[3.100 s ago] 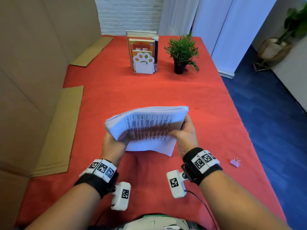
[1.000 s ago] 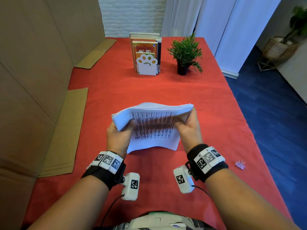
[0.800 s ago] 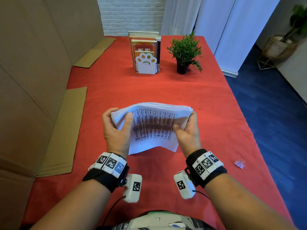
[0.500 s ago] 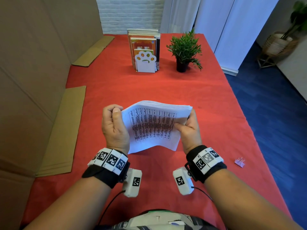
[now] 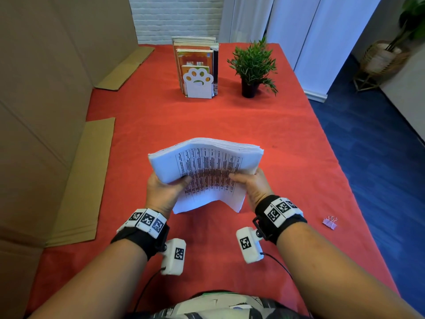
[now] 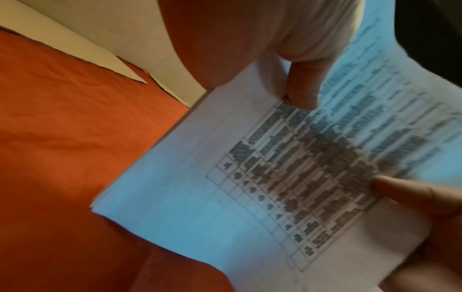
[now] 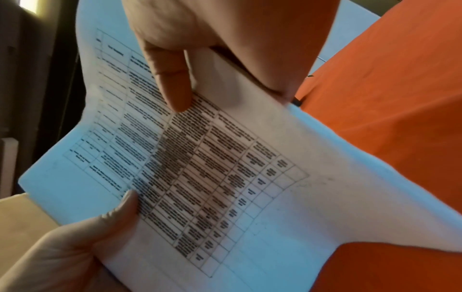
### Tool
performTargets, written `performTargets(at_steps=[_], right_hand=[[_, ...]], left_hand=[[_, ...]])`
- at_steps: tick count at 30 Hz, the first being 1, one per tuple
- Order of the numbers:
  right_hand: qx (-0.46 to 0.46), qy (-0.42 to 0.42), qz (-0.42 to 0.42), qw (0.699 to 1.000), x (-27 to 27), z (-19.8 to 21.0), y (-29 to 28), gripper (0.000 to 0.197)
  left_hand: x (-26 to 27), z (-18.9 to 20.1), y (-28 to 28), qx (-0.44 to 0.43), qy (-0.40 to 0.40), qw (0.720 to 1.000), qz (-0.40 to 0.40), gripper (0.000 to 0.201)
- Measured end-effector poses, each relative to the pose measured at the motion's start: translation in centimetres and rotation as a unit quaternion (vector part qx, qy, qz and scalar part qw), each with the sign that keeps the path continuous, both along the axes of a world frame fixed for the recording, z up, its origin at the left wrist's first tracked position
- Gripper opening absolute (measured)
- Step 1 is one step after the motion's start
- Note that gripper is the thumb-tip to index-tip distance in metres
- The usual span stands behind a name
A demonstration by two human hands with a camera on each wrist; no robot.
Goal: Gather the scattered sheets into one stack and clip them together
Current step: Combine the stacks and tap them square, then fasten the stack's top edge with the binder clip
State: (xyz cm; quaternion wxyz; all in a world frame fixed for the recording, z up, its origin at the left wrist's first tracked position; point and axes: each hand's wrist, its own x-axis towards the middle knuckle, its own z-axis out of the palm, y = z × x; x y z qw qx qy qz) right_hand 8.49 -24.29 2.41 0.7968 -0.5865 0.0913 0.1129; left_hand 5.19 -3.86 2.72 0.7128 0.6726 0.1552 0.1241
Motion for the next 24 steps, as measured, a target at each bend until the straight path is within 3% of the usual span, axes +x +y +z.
performTargets(at_steps=[5, 8, 11, 13, 15, 17, 22, 24], right_hand=[[-0.182, -0.022, 0.063, 0.981, -0.7, -1.5, -1.1, 0.01], [-0.237, -0.082, 0.033, 0.967, -0.8, -1.3, -1.5, 0.009], [-0.278, -0.128, 0.006, 0.952, -0.8, -0.2, -2.6, 0.026], [-0.35, -0.127, -0.007, 0.928, -1.0, -0.1, -3.9, 0.026], [-0.427, -0.105, -0.02, 0.898, -1.3, -1.0, -5.8, 0.024], [-0.5, -0.066, -0.038, 0.863, -1.7, -2.4, -8.4, 0.025], [-0.712, 0.141, -0.027, 0.687, -4.5, -5.4, -15.8, 0.034], [-0.72, 0.206, -0.041, 0.661, -5.6, -6.5, -17.8, 0.037]], left_hand=[[0.0, -0.9, 0.0, 0.047, 0.044, 0.998, -0.023, 0.034], [0.3, -0.5, -1.3, 0.072, 0.033, 0.997, -0.008, 0.029], [0.6, -0.8, -2.5, 0.086, 0.049, 0.995, -0.008, 0.024], [0.6, -1.6, -3.3, 0.107, 0.089, 0.99, -0.029, 0.012], [0.3, -2.3, -4.1, 0.153, 0.141, 0.976, -0.057, 0.005], [-0.3, -3.3, -4.7, 0.17, 0.188, 0.965, -0.069, 0.011], [-1.5, -6.3, -4.5, 0.221, 0.293, 0.925, -0.098, 0.032], [-1.8, -7.2, -4.1, 0.244, 0.321, 0.91, -0.1, 0.03]])
